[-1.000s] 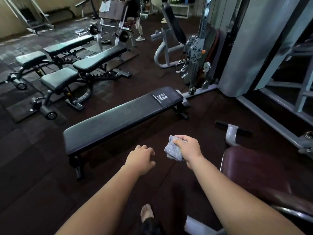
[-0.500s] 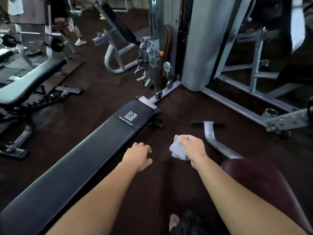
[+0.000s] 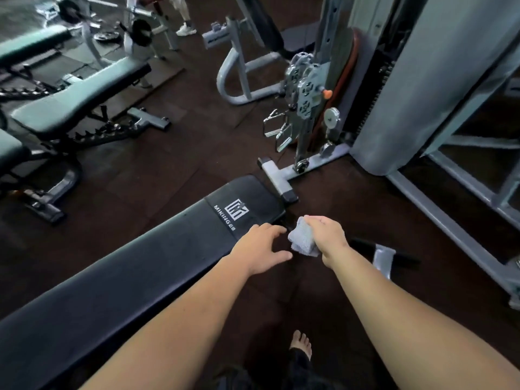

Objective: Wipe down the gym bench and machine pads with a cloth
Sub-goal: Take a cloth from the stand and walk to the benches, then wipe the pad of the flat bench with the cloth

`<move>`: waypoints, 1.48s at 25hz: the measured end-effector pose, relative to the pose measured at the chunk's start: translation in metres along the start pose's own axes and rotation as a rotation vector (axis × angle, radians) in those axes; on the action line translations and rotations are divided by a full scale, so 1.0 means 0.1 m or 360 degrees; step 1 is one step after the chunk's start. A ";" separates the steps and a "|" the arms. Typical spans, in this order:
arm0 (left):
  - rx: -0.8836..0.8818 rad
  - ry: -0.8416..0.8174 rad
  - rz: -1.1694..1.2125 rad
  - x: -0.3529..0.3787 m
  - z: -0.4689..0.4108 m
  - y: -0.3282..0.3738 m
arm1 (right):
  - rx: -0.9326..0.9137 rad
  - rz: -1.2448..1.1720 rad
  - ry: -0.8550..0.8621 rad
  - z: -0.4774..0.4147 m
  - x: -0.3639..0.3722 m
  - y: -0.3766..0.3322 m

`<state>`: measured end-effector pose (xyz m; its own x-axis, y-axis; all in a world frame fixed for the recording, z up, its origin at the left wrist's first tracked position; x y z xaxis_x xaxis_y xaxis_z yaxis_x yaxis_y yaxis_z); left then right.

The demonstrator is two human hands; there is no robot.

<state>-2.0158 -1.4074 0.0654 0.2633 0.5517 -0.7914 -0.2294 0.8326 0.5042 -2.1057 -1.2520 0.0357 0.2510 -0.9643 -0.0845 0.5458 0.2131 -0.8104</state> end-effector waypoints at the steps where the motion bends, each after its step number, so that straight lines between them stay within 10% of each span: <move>1: -0.0014 0.0006 0.0087 -0.05 -0.08 -0.06 | 0.0031 0.0058 -0.0066 -0.16 0.20 -0.07; 8: -0.0226 0.0279 0.0339 -0.58 -0.53 -1.04 | 0.0245 0.0270 -0.0777 -0.66 1.62 -0.24; 25: -0.0909 0.0424 0.0972 0.27 -2.94 -3.28 | 0.0004 0.1126 -0.0160 -3.53 1.93 0.62; 30: -0.0735 0.0415 0.0592 0.49 -3.46 -3.56 | -0.0873 0.2109 -0.0376 -3.92 2.18 0.54; 34: -0.0585 0.0477 0.0433 0.43 -3.59 -3.63 | -0.1793 0.2026 -0.0879 -3.68 2.63 0.60; 37: -0.0599 0.0610 0.0227 0.43 -3.27 -3.79 | -0.1911 0.2274 -0.1166 -3.81 2.95 0.85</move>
<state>-2.2240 -1.7154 -0.2728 -0.1385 0.5421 -0.8288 -0.5752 0.6373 0.5129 -2.2900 -1.5785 -0.2788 0.3251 0.0753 -0.9427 -0.9404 0.1306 -0.3139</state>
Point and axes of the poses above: each hand's wrist, its own z-axis away from the middle knuckle, its own x-axis out of the palm, y = z × x, the point moved 9 cm from there along -z, towards the middle knuckle, and after that the axes turned 1 degree about -y, right-handed, at the moved point
